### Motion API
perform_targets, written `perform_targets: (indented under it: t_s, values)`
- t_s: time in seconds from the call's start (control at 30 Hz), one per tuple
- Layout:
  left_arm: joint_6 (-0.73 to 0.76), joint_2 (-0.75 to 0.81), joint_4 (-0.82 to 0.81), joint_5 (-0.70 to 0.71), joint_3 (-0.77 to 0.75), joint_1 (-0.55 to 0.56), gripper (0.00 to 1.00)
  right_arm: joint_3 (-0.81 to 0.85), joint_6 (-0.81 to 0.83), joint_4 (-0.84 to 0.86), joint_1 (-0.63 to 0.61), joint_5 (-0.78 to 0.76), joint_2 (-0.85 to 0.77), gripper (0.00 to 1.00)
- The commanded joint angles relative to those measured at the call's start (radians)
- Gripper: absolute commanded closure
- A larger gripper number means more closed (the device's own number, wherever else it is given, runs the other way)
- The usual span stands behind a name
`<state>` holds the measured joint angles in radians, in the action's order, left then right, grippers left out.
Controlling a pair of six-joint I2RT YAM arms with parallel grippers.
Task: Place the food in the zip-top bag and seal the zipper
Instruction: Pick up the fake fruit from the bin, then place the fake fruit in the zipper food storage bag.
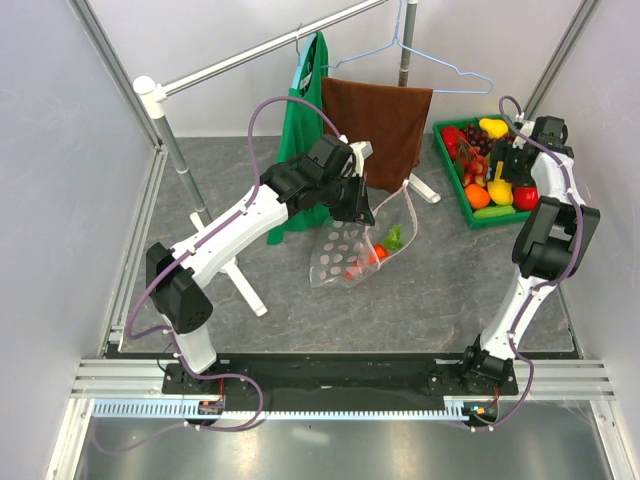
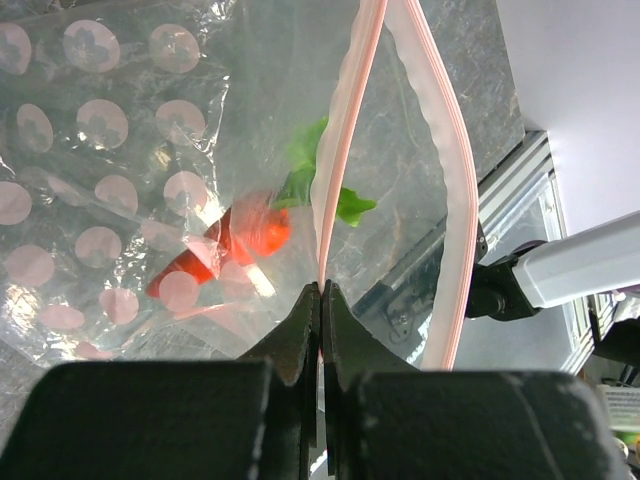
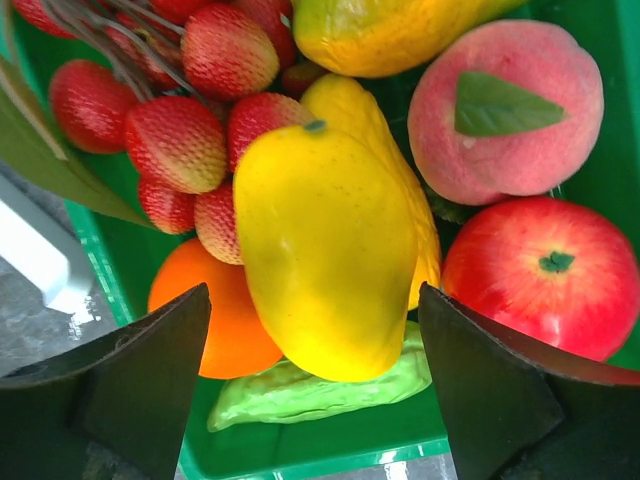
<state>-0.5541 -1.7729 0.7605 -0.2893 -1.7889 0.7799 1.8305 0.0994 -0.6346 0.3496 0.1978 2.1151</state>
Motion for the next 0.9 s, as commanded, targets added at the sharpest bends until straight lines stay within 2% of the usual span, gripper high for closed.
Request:
perform_targets:
  t_s: [0.0,0.03,0.13,0.17,0.23,0.27,0.37,0.6,0.73,0.87]
  values:
    - [-0.040,0.032,-0.010,-0.030,-0.030,-0.007,0.98,-0.014,-0.010,0.055,-0.003,-0.044,0.011,0.09]
    - [-0.038,0.032,-0.012,-0.028,-0.030,-0.007,0.98,-0.013,-0.010,0.059,-0.004,-0.040,0.017,0.11]
    - [-0.035,0.032,-0.012,-0.027,-0.029,-0.010,0.98,-0.004,-0.013,0.062,-0.003,-0.020,0.007,0.27]
    - [-0.035,0.032,-0.012,-0.024,-0.029,-0.010,0.98,-0.001,-0.013,0.061,-0.003,-0.020,-0.003,0.37]
    - [-0.036,0.033,-0.012,-0.025,-0.027,-0.011,0.98,-0.005,-0.012,0.064,-0.001,-0.015,-0.047,0.44]
    - [-0.038,0.030,-0.010,-0.025,-0.027,-0.013,0.98,-0.014,-0.010,0.064,0.000,-0.005,-0.066,0.52]
    - [-0.046,0.023,-0.010,-0.028,-0.023,-0.018,0.98,-0.033,-0.018,0.061,0.000,0.023,-0.150,0.60]
    - [-0.047,0.023,-0.010,-0.025,-0.017,-0.024,0.98,-0.063,-0.070,-0.006,0.003,0.215,-0.423,0.66]
    - [-0.055,0.015,-0.012,-0.045,-0.007,-0.033,0.98,-0.127,-0.190,0.004,-0.003,0.554,-0.559,0.68]
    - [-0.063,0.012,-0.020,-0.060,-0.004,-0.037,0.98,-0.293,-0.380,0.177,-0.069,0.744,-0.757,0.69]
